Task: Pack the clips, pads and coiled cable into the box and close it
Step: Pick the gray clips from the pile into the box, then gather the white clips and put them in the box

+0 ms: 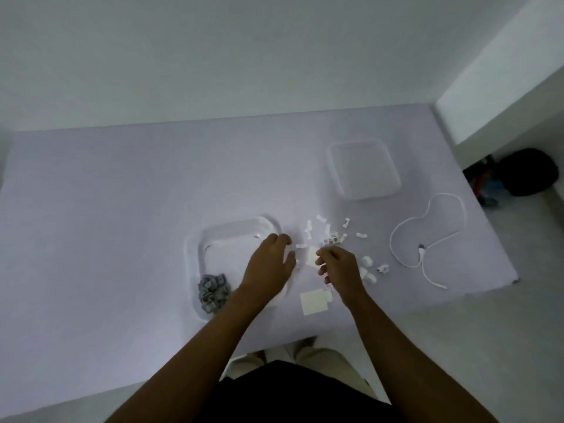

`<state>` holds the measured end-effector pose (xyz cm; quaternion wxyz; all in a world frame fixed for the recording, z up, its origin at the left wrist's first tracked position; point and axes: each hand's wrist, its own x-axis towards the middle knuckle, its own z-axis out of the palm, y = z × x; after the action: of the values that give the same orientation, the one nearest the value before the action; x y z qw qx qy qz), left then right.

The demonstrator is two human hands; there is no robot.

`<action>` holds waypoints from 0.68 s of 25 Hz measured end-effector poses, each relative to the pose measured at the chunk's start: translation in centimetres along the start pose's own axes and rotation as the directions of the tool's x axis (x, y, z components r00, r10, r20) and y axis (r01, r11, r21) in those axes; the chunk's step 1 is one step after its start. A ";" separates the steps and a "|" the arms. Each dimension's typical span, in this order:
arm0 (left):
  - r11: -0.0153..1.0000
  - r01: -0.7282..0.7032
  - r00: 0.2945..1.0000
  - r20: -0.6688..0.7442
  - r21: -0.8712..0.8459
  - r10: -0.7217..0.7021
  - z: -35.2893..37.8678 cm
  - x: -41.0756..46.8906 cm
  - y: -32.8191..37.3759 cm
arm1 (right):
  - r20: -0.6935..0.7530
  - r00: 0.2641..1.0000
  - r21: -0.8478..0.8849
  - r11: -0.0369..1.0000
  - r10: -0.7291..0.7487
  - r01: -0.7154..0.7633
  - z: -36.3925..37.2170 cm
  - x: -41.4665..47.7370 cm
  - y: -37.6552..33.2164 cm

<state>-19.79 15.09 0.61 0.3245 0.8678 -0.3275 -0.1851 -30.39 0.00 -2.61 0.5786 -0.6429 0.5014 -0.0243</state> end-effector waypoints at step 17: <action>0.896 0.273 0.904 0.225 0.351 -0.363 13.3 5.0 1.5 | 0.240 0.943 -0.599 0.729 -0.231 0.331 -8.0 8.4 6.4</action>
<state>-23.99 4.95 -8.53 0.0981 0.9142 -0.2479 -0.3052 -35.02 -10.29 -9.50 0.3546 -0.8676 0.3322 0.1058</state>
